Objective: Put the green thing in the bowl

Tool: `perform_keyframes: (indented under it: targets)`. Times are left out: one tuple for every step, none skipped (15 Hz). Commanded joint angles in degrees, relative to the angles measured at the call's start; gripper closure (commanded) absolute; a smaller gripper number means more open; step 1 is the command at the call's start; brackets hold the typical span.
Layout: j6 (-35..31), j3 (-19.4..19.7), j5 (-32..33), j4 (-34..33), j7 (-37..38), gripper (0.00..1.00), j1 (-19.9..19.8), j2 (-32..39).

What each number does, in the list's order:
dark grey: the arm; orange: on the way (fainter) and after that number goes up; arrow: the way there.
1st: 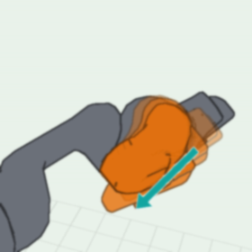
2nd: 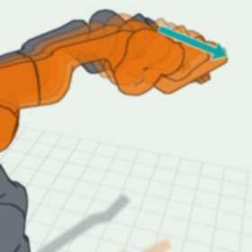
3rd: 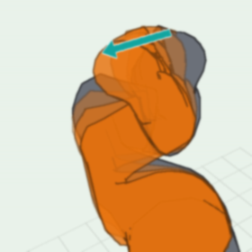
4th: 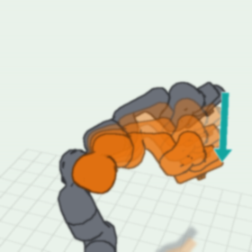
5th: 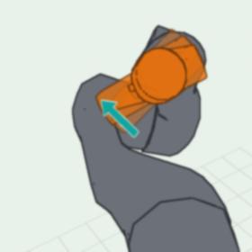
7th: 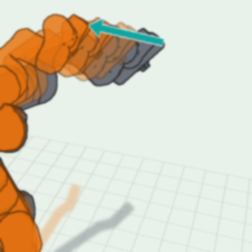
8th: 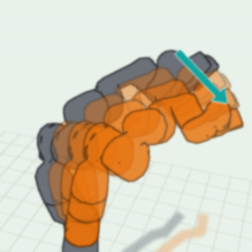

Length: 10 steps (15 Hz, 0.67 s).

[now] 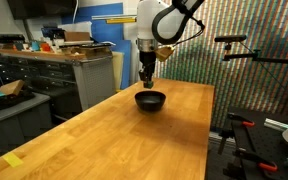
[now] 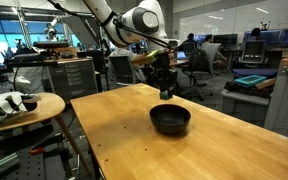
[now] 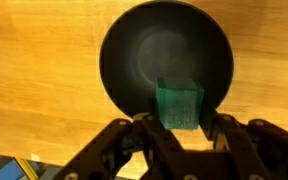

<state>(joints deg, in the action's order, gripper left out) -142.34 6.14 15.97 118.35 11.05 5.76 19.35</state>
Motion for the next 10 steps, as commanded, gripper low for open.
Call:
perform_keyframes:
  targets:
    - [-1.4,-0.5,-2.6,2.8,1.9,0.83,-1.8,-0.7]
    - [-2.6,-0.5,-3.6,3.4,2.7,0.83,-2.1,-0.2]
    - [-3.6,-0.4,-3.9,3.9,3.6,0.83,-2.2,0.3]
    - [-5.2,-0.2,-4.2,4.4,4.8,0.83,-2.1,0.9]
    - [-6.8,0.0,-4.4,4.9,5.7,0.83,-2.0,1.5]
    - [-9.3,0.4,-4.3,5.4,7.2,0.83,-1.7,2.2]
    - [-11.3,0.8,-4.2,5.6,8.4,0.83,-1.4,3.1]
    - [-13.2,1.2,-3.9,5.8,9.5,0.83,-1.0,3.9]
    - [-15.3,1.8,-3.8,5.9,10.6,0.83,-0.7,4.9]
    - [-16.8,2.2,-4.1,5.8,11.4,0.83,-0.5,5.8]
